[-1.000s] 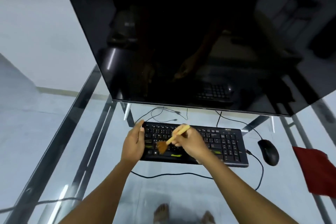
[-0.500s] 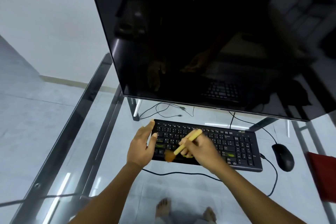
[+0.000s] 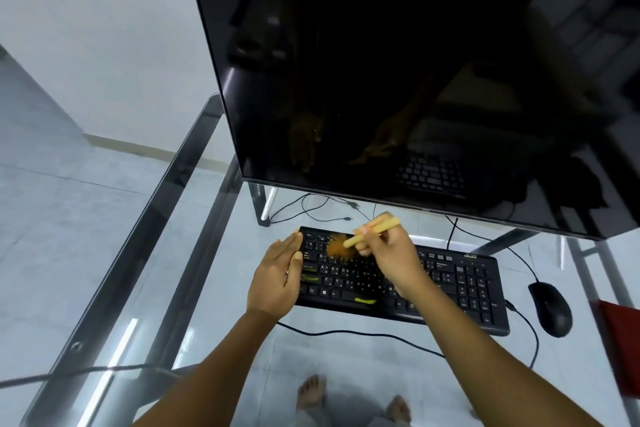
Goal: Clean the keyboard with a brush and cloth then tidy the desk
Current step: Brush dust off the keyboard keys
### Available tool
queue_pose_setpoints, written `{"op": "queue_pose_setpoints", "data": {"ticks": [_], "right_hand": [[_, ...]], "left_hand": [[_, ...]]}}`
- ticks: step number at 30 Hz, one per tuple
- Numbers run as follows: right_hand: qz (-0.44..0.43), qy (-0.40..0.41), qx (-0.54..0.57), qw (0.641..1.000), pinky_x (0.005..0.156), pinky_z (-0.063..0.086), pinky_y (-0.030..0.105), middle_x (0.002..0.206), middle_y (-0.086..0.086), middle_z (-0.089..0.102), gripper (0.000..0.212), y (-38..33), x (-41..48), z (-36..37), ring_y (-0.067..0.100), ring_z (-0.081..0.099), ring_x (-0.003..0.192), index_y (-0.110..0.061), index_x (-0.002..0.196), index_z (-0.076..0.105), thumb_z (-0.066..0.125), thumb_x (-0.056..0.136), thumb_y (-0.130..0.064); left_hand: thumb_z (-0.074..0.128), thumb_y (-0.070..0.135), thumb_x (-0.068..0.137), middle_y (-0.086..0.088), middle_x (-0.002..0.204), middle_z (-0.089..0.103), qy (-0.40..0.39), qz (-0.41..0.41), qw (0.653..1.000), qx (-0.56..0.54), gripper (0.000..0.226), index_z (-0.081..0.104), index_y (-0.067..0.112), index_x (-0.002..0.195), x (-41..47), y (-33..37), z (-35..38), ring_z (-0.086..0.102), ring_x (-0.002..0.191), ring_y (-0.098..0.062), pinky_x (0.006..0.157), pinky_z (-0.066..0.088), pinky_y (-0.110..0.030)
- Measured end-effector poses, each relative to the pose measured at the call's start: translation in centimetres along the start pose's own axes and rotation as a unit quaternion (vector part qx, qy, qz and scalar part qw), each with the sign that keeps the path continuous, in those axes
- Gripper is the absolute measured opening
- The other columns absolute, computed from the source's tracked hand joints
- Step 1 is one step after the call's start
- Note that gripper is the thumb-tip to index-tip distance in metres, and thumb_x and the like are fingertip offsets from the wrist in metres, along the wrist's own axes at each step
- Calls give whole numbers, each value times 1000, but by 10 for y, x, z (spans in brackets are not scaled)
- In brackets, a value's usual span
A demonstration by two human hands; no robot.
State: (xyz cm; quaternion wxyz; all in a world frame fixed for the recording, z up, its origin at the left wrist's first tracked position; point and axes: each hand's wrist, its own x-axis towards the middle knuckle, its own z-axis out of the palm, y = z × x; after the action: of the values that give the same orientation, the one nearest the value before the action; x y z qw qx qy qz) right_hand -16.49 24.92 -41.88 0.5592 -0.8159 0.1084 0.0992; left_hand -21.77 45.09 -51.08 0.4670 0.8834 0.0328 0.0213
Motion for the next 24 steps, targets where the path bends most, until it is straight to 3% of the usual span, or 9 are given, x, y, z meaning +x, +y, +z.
{"op": "queue_pose_setpoints", "data": {"ticks": [3, 6, 10, 13, 14, 17, 20, 23, 24], "right_hand": [[-15, 102, 62, 993, 81, 57, 43, 80, 4, 72, 15, -7, 7, 4, 19, 70, 76, -11, 95, 59, 58, 95, -25], [-25, -49, 11, 998, 79, 59, 37, 81, 4, 74, 9, -15, 1, 25, 13, 70, 75, -11, 93, 60, 58, 95, -19], [-141, 66, -44, 987, 70, 54, 24, 80, -3, 70, 11, -12, -10, 41, 5, 66, 76, -15, 84, 56, 57, 94, -15], [-157, -8, -69, 985, 66, 53, 22, 79, -2, 70, 12, -13, -13, 46, 6, 66, 74, -12, 83, 58, 58, 94, -16], [-161, 5, -86, 983, 64, 51, 21, 79, -3, 68, 11, -10, -12, 44, 3, 65, 73, -12, 83, 59, 58, 93, -15], [-123, 83, -38, 988, 61, 49, 15, 77, -5, 67, 11, -9, -4, 32, 0, 64, 70, -14, 84, 57, 57, 94, -14], [-1, 2, 21, 1000, 70, 60, 28, 79, 1, 72, 8, -9, 0, 26, 16, 71, 74, -12, 91, 60, 58, 95, -19], [26, 124, 59, 990, 75, 59, 36, 82, 0, 71, 7, -2, 3, 12, 18, 70, 74, -14, 91, 60, 59, 95, -20], [35, 112, 83, 990, 75, 59, 36, 82, 2, 71, 7, -1, 3, 7, 18, 70, 74, -13, 91, 60, 58, 95, -19]], "left_hand": [[29, 45, 97, 21, 141, 40, 4, 1, 1000, 2, 49, 47, 28, 140, 1, 3, 0, 30, 138, -9, 109, 13, -8], [30, 43, 97, 18, 140, 41, 8, 10, 1000, 11, 49, 48, 24, 139, 0, 5, 0, 33, 136, -10, 114, 21, -22], [24, 49, 95, 17, 138, 43, 17, 16, 1000, 10, 55, 48, 24, 139, 0, 5, 0, 36, 135, -12, 114, 24, -27], [22, 47, 96, 16, 138, 44, 19, 21, 999, 32, 55, 49, 23, 138, 0, 5, 0, 36, 134, -11, 113, 19, -20], [22, 46, 96, 16, 137, 45, 21, 18, 999, 29, 55, 49, 23, 138, -1, 6, 0, 36, 133, -9, 113, 19, -19], [23, 44, 97, 15, 137, 47, 25, 27, 999, 22, 53, 50, 23, 137, 1, 7, -1, 36, 131, -1, 113, 16, -13], [23, 44, 97, 16, 136, 46, 25, 25, 999, 31, 52, 51, 23, 137, 1, 6, -1, 35, 131, 0, 111, 13, -8], [24, 43, 98, 18, 135, 46, 38, 24, 999, 26, 52, 53, 23, 135, 0, 6, 0, 35, 129, 5, 111, 14, -8], [24, 42, 98, 18, 134, 46, 40, 27, 998, 26, 51, 53, 22, 135, 1, 7, 0, 35, 128, 6, 111, 15, -9]]}}
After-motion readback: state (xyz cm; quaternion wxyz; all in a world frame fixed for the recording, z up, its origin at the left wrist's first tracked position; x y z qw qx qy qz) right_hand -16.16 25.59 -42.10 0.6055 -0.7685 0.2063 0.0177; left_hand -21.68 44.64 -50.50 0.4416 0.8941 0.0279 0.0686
